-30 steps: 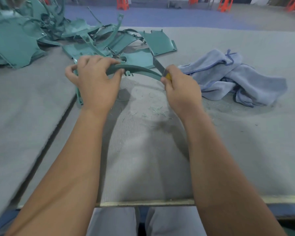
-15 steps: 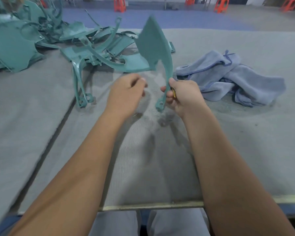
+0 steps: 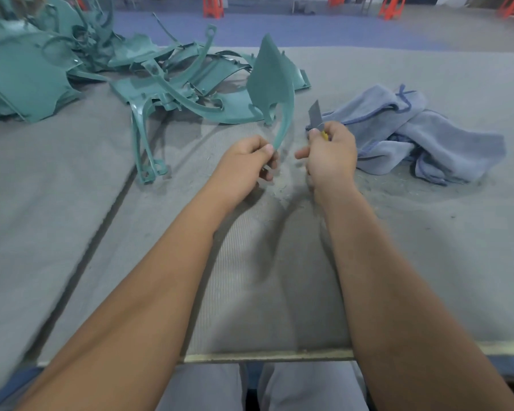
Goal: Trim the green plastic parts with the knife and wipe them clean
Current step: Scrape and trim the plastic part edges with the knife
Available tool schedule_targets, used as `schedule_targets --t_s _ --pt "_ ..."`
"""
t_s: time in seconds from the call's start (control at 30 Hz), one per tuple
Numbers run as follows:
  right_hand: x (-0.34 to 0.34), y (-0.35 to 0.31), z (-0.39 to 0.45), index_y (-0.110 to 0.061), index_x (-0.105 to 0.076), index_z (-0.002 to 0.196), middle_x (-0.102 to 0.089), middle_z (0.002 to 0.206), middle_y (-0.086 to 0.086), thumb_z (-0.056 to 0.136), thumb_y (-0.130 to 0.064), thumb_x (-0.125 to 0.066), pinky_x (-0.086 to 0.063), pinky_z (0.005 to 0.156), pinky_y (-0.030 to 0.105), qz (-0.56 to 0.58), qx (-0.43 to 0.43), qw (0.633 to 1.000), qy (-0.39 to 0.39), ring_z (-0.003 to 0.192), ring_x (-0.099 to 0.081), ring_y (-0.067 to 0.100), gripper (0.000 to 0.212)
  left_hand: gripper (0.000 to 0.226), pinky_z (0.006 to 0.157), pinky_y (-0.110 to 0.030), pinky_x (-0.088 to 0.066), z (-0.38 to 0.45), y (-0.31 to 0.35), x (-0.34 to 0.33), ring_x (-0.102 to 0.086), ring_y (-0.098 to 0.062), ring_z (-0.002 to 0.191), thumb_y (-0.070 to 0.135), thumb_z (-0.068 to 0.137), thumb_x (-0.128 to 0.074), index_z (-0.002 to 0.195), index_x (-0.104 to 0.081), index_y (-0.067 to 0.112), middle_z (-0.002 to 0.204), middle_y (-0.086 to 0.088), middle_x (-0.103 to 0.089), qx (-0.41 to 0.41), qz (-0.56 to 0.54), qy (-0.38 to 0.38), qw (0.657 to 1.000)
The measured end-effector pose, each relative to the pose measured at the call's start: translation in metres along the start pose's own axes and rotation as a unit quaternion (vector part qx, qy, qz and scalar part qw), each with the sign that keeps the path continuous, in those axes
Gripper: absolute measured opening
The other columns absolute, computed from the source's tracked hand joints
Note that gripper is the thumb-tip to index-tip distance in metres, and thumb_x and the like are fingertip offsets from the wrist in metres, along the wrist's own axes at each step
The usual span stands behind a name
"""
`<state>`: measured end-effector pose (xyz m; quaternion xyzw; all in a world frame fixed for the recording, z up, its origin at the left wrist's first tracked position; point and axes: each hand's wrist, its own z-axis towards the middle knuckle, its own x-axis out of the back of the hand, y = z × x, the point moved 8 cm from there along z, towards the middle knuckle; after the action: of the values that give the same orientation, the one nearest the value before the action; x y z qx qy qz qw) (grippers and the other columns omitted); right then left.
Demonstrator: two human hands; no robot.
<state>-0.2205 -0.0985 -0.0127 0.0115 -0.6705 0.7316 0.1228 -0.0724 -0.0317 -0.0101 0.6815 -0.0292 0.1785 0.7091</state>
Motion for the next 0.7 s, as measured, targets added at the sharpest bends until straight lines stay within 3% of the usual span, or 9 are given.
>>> schedule_targets --t_s 0.1,0.2,0.3,0.4,0.5,0.7 --pt "0.002 -0.003 0.0 -0.017 -0.065 0.086 -0.05 0.058 -0.003 0.098 -0.032 -0.04 -0.036 0.058 0.028 0.042 -0.007 0.999 -0.01 0.049 -0.04 0.008 0.031 0.026 0.04 -0.017 -0.031 0.001 -0.006 0.004 -0.05 -0.008 0.052 0.016 0.103 -0.04 0.081 -0.055 0.018 0.077 0.004 -0.06 0.044 -0.103 0.017 0.994" --pt "-0.014 -0.003 -0.004 -0.022 -0.068 0.082 -0.045 0.061 -0.005 0.103 -0.04 -0.03 -0.027 0.056 0.024 0.085 -0.052 0.99 -0.104 0.053 -0.036 0.008 0.047 0.026 0.04 -0.018 -0.027 0.002 -0.008 0.006 -0.041 -0.007 0.043 0.013 0.103 -0.035 0.085 -0.052 0.017 0.059 0.006 -0.051 0.062 -0.151 0.025 0.986" --pt "-0.02 -0.011 -0.012 -0.022 -0.068 0.082 -0.045 0.069 -0.004 0.099 -0.033 -0.045 -0.031 0.059 0.022 0.096 -0.015 0.987 -0.126 0.059 -0.038 0.008 0.031 0.027 0.039 -0.017 -0.021 0.006 -0.011 0.01 -0.032 -0.006 0.039 0.01 0.1 -0.033 0.085 -0.054 0.016 0.047 0.008 -0.042 0.075 -0.182 0.032 0.98" --pt "-0.02 -0.02 -0.018 -0.019 -0.062 0.08 -0.06 0.063 -0.004 0.097 -0.022 -0.053 -0.041 0.051 0.021 0.107 0.035 0.985 -0.134 0.051 -0.052 0.01 0.02 0.029 0.039 -0.015 -0.017 0.008 -0.013 0.015 -0.026 -0.007 0.037 0.007 0.098 -0.034 0.079 -0.054 0.014 0.045 0.007 -0.037 0.069 -0.165 0.033 0.983" --pt "-0.023 -0.025 -0.023 -0.018 -0.059 0.079 -0.058 0.052 -0.002 0.096 -0.022 -0.054 -0.035 0.041 0.02 0.082 0.07 0.984 -0.141 0.039 -0.043 0.009 0.019 0.03 0.039 -0.016 -0.016 0.008 -0.012 0.012 -0.024 -0.007 0.038 0.009 0.1 -0.035 0.077 -0.053 0.014 0.046 0.006 -0.035 0.05 -0.183 0.011 0.982" --pt "-0.033 -0.017 -0.024 -0.021 -0.071 0.081 -0.049 0.065 -0.007 0.103 -0.04 -0.035 -0.032 0.062 0.024 0.044 0.023 0.982 -0.182 0.058 -0.041 0.005 0.047 0.028 0.043 -0.019 -0.02 0.007 -0.016 0.007 -0.034 -0.009 0.048 0.018 0.105 -0.031 0.082 -0.045 0.02 0.058 0.004 -0.046 0.069 -0.211 -0.012 0.975"
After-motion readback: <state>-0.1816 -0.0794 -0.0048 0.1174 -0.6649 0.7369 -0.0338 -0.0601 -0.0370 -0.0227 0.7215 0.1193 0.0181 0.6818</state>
